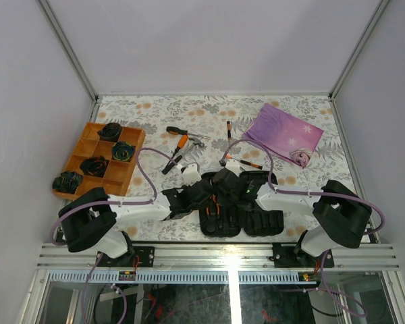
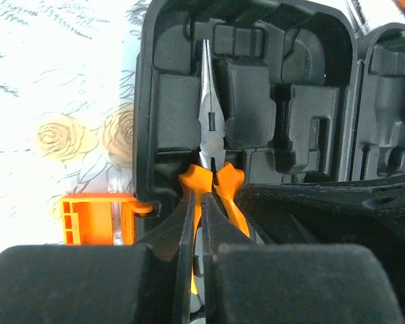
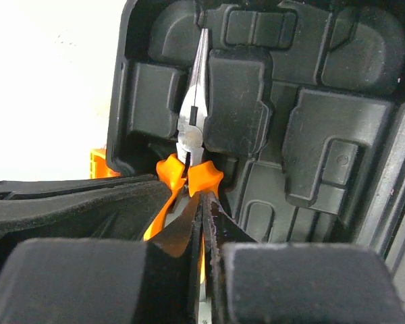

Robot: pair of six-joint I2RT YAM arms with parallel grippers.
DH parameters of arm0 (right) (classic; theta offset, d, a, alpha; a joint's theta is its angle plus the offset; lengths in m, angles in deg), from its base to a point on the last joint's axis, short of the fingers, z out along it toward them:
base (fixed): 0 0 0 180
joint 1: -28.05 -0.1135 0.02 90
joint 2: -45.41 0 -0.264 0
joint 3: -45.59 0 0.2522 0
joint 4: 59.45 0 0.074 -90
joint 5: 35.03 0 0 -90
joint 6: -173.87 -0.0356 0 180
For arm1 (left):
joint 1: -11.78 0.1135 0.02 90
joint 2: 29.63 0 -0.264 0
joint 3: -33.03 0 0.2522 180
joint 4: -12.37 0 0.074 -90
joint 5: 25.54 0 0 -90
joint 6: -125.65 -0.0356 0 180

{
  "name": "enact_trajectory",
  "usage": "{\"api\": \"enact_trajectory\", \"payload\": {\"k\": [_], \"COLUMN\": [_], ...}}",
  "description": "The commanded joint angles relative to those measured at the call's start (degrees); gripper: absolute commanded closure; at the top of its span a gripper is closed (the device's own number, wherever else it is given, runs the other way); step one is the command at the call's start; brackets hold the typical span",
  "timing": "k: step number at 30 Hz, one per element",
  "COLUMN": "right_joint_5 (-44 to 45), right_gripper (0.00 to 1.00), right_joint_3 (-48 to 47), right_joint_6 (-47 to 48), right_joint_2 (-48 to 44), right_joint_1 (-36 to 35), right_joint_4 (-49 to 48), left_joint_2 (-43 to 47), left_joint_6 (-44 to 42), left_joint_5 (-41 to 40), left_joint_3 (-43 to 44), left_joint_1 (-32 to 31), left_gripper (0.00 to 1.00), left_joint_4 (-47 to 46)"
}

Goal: Sort the tools into containers
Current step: Adjust the pliers in the storage box.

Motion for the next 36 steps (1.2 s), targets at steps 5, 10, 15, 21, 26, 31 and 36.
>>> {"api": "enact_trajectory", "payload": {"k": [5, 10, 15, 21, 26, 31, 36], "right_joint_5": [-10.2, -10.2, -10.0, -9.6, -10.2, -10.2, -10.1], "right_gripper": [1.00, 1.00, 1.00, 1.00, 0.99, 0.99, 0.99], "right_joint_3": [3.4, 3.5, 3.7, 4.3, 4.1, 3.3, 2.5], "right_joint_6": [-4.0, -3.2, -2.3, -2.0, -1.0, -0.3, 0.2], "right_joint_2": [3.8, 2.6, 1.8, 0.6, 0.8, 1.3, 1.7], "right_joint_1": [-1.0, -0.6, -0.2, 0.1, 0.3, 0.2, 0.3], "right_joint_4": [-2.8, -2.1, -1.0, -0.3, -0.1, 0.3, 1.0], "left_joint_2": [-20.2, -12.3, -5.2, -2.3, 0.4, 3.8, 7.6], "left_joint_6": [3.5, 3.4, 1.9, 0.0, -0.3, 0.1, -0.8], "left_joint_5": [20.6, 17.4, 12.5, 8.9, 5.5, 1.7, -1.1], "left_joint_3": [-10.6, -8.8, -2.8, 4.2, 7.1, 8.0, 9.3], "left_joint_1": [-3.8, -3.9, -3.9, -3.9, -3.8, -3.9, -3.8], "left_gripper": [1.00, 1.00, 0.98, 0.82, 0.69, 0.59, 0.54], "left_joint_4": [8.0, 12.6, 18.7, 21.9, 24.0, 25.1, 25.7]}}
